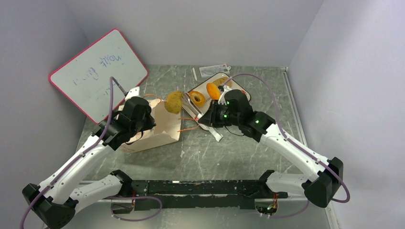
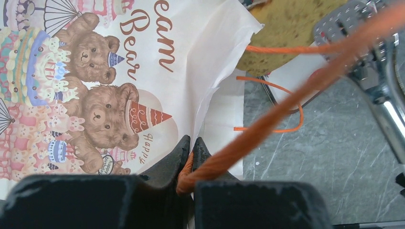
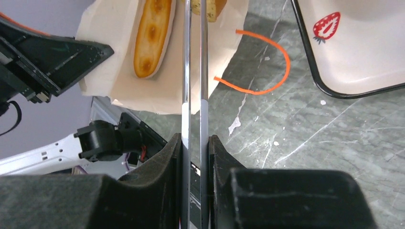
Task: Take the fake bread out of the paper bag
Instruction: Take out the fake bread from the paper bag, then place the fake bread in the container.
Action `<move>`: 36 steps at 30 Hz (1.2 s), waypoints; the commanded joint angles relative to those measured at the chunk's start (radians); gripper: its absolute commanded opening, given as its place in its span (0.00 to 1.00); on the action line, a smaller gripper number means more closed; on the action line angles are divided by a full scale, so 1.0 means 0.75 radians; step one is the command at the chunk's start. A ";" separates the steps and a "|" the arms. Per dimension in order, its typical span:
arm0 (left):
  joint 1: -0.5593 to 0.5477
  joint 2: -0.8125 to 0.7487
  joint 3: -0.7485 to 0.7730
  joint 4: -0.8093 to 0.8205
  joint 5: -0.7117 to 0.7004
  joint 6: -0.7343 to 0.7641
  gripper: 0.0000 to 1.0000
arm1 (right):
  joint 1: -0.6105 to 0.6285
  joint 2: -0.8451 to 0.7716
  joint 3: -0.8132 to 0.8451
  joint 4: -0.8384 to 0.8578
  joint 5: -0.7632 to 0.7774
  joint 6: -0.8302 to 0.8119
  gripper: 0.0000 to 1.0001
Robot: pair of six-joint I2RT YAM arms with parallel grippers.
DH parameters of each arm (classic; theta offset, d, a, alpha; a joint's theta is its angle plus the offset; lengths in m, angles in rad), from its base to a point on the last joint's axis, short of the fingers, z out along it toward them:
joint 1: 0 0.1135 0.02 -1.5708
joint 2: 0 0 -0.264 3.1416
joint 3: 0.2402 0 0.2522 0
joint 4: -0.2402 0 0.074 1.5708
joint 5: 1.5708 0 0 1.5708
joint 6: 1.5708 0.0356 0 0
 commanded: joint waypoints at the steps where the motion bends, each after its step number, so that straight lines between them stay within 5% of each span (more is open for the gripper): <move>1: -0.009 -0.002 0.024 0.037 -0.034 0.023 0.07 | -0.030 0.004 0.081 -0.005 0.040 -0.001 0.00; 21: 0.000 -0.024 0.018 0.059 -0.017 0.064 0.07 | -0.232 -0.038 0.270 -0.143 0.279 0.047 0.00; 36: 0.003 -0.095 0.019 0.036 0.042 0.124 0.07 | -0.442 0.100 0.212 0.127 0.443 0.223 0.00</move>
